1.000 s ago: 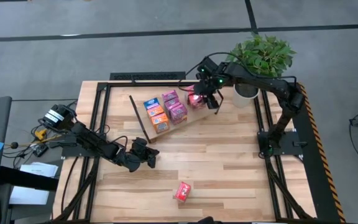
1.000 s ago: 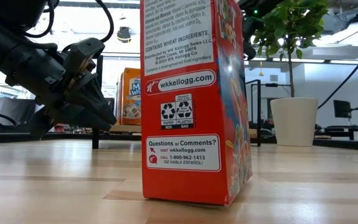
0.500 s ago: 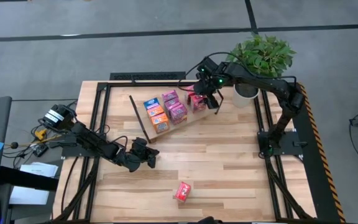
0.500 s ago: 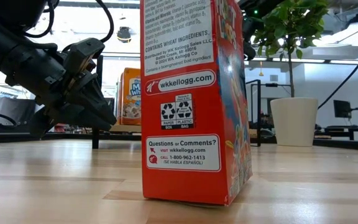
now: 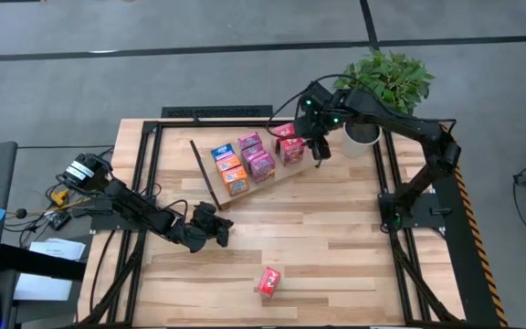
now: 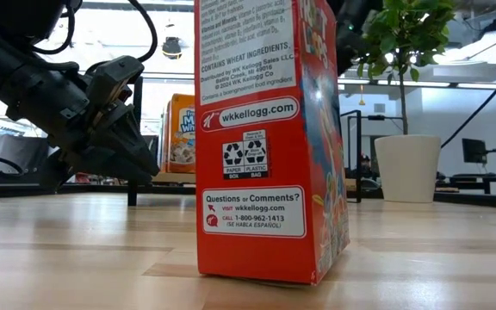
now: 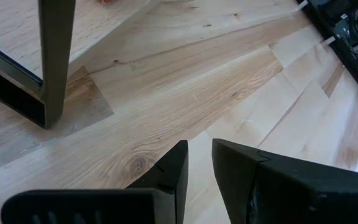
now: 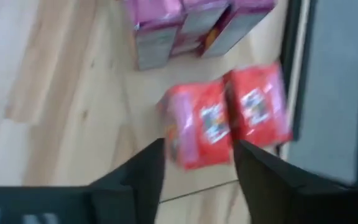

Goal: Stack cereal on shelf
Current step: Put the top red cereal box on the shelf aligned with the other red cereal box

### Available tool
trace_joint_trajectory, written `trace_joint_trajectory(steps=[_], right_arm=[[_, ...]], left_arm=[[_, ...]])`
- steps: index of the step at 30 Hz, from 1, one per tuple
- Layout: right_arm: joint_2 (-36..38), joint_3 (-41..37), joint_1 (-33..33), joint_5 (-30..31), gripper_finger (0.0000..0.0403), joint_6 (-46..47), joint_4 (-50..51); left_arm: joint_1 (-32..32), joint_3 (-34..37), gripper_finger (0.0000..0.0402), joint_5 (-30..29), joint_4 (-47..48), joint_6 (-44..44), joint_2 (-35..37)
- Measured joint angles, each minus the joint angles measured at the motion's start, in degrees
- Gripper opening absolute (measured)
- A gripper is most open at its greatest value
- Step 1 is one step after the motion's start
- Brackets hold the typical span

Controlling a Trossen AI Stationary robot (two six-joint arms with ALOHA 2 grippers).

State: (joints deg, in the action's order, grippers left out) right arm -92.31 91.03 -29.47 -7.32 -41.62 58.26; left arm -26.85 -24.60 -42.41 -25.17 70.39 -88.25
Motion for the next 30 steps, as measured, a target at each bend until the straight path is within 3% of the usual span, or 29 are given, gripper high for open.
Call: trace_joint_trajectory(steps=[8,11,13,19,26,30], right_arm=[[0.02,-5.76,-1.09,1.69,0.0055,2.16,2.56],[0.02,-8.8,-1.66,1.59,0.0014,1.31,-0.34],[-0.03,-10.19,-1.82,1.65,0.0013,1.28,-1.39],[-0.01,-11.73,-1.84,1.62,0.0058,1.26,-6.37],[-0.01,-11.7,-1.84,1.65,0.0058,1.2,-11.39],[-0.01,-11.28,-1.74,2.65,0.0056,1.09,-9.43]], left_arm=[[0.0,0.0,0.0062,-0.14,0.13,-0.04,0.0],[0.0,0.0,0.0062,-0.29,0.22,-0.04,0.0],[0.02,0.0,0.0062,-0.29,0.24,-0.07,0.0],[0.0,0.0,0.0062,-0.29,0.24,-0.07,0.0],[0.01,0.0,0.0062,-0.29,0.24,0.01,0.0],[0.0,0.0,0.0062,-0.29,0.24,0.17,0.0]])
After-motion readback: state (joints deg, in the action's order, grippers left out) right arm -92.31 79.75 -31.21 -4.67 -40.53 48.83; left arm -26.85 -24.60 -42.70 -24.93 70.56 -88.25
